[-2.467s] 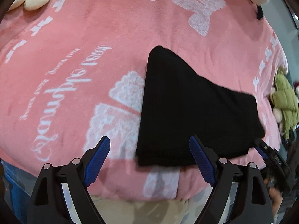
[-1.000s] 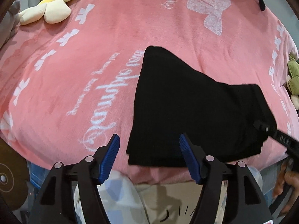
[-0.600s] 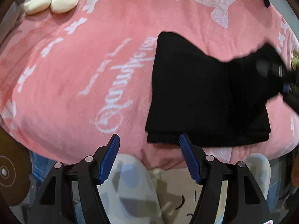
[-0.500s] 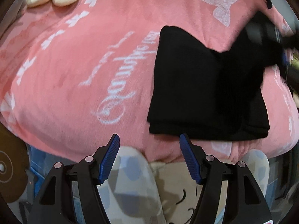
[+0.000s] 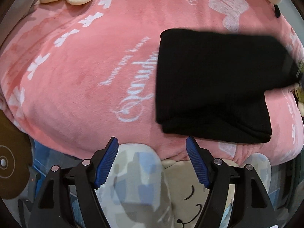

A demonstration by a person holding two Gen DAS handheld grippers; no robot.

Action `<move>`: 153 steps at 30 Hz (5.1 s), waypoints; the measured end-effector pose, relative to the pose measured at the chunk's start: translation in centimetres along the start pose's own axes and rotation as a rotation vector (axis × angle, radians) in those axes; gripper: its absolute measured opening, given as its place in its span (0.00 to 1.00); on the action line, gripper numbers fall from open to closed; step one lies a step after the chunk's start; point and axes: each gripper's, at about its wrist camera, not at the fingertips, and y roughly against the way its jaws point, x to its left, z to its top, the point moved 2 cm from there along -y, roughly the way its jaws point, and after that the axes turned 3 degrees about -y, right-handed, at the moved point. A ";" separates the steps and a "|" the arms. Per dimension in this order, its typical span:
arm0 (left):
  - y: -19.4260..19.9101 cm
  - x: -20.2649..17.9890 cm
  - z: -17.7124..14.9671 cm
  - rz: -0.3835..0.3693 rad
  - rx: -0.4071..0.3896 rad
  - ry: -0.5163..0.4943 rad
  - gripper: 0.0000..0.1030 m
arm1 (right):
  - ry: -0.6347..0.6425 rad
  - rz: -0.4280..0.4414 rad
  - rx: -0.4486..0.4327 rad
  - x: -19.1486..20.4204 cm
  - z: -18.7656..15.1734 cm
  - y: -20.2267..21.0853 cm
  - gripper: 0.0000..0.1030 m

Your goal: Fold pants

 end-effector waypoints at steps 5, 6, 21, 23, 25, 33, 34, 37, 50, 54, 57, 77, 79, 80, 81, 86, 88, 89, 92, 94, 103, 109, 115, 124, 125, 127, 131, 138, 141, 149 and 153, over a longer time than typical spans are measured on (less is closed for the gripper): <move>-0.8 -2.2 0.3 -0.017 0.029 -0.037 0.69 | -0.261 0.028 0.100 -8.4 -5.8 -3.4 0.22; -0.9 -2.6 0.4 -0.010 0.032 -0.044 0.69 | -0.267 0.031 0.087 -8.3 -5.4 -3.2 0.23; -0.7 -6.3 0.8 0.037 0.030 -0.114 0.72 | -0.153 0.058 0.084 -7.2 2.3 -8.9 0.08; -0.7 -6.4 0.9 0.039 0.029 -0.112 0.72 | -0.150 0.130 0.036 -6.4 2.7 -6.5 0.07; -0.6 -6.2 1.0 0.044 0.021 -0.109 0.72 | -0.055 0.158 -0.076 -3.2 3.3 -1.5 0.07; -1.9 -6.5 1.0 0.014 0.050 -0.103 0.72 | 0.045 -0.262 0.058 -6.6 -1.9 -5.5 0.16; -1.6 -6.6 0.9 0.015 0.045 -0.117 0.72 | 0.001 -0.220 0.008 -6.6 -2.1 -4.5 0.16; -1.0 -6.4 0.6 0.052 0.008 -0.141 0.76 | -0.034 -0.165 -0.131 -4.3 -1.3 -0.5 0.16; -1.0 -6.2 0.7 0.033 0.012 -0.156 0.76 | -0.067 -0.037 0.124 -4.9 2.5 -10.3 0.00; -1.5 -5.8 0.7 0.034 0.016 -0.144 0.76 | 0.063 -0.075 0.040 -0.9 2.0 -6.8 0.06; -2.4 -5.9 0.9 0.011 0.047 -0.136 0.76 | 0.142 -0.257 0.089 -2.3 0.8 -9.1 0.03; -1.8 -5.6 -0.4 0.032 0.052 -0.144 0.76 | 0.300 -0.005 0.093 11.9 0.4 -9.7 0.09; -1.6 -5.2 -0.2 0.025 0.045 -0.129 0.76 | 0.226 -0.094 0.032 6.7 -0.9 -6.0 0.10; -1.5 -5.0 -0.1 0.026 0.043 -0.125 0.76 | 0.182 -0.146 0.016 3.7 -1.7 -4.4 0.18; -1.5 -4.9 0.1 0.028 0.041 -0.120 0.76 | 0.142 -0.182 0.013 1.3 -2.2 -3.4 0.26; -2.5 -5.8 0.4 0.008 0.065 -0.114 0.76 | -0.041 -0.207 0.024 -6.4 -5.2 -0.3 0.52; -2.6 -6.8 0.5 -0.004 0.077 -0.121 0.76 | -0.054 -0.160 0.026 -6.7 -5.6 -0.6 0.52; -2.5 -7.2 0.6 -0.012 0.077 -0.120 0.76 | -0.047 -0.135 0.033 -6.7 -5.7 -1.1 0.52; -2.0 -8.0 0.6 -0.001 0.062 -0.133 0.77 | -0.045 -0.101 0.069 -5.8 -5.9 -3.2 0.52; -1.8 -8.2 0.6 0.015 0.059 -0.137 0.77 | -0.049 -0.090 0.073 -5.5 -6.1 -4.8 0.52; -1.5 -8.7 0.9 0.033 0.056 -0.128 0.77 | 0.007 -0.041 0.099 -4.2 -5.6 -6.6 0.35; -1.0 -9.4 0.7 0.031 0.047 -0.157 0.77 | 0.076 -0.014 -0.037 -1.7 -2.9 -1.7 0.18; -1.5 -9.2 0.5 0.031 0.059 -0.143 0.77 | 0.140 -0.155 0.037 -3.8 -3.3 -3.8 0.27; -1.5 -9.5 1.1 0.053 0.037 -0.176 0.79 | 0.076 -0.043 -0.087 -1.2 -0.9 -0.3 0.22; -1.6 -9.7 1.2 0.051 0.039 -0.180 0.79 | 0.119 -0.052 -0.072 -0.4 -0.6 -1.2 0.20; -1.5 -10.3 1.5 0.047 0.021 -0.192 0.79 | 0.176 -0.096 -0.005 -0.4 -0.4 -4.3 0.15; -1.7 -10.8 1.9 0.053 0.016 -0.201 0.79 | 0.060 -0.164 0.058 -3.7 -1.0 -7.4 0.07; -3.2 -11.0 2.5 0.039 0.037 -0.195 0.79 | 0.122 -0.219 0.054 -2.3 -3.3 -5.6 0.07; -3.0 -11.2 2.5 0.030 0.031 -0.209 0.79 | 0.071 -0.180 0.042 -3.0 -4.2 -4.8 0.09; -2.5 -5.2 6.3 -0.215 -0.030 0.070 0.84 | -0.054 -0.181 -0.014 -6.9 -5.0 -0.3 0.69; -7.4 -2.0 8.4 -0.265 0.048 0.192 0.84 | -0.175 -0.081 0.034 -9.1 -5.5 -2.1 0.85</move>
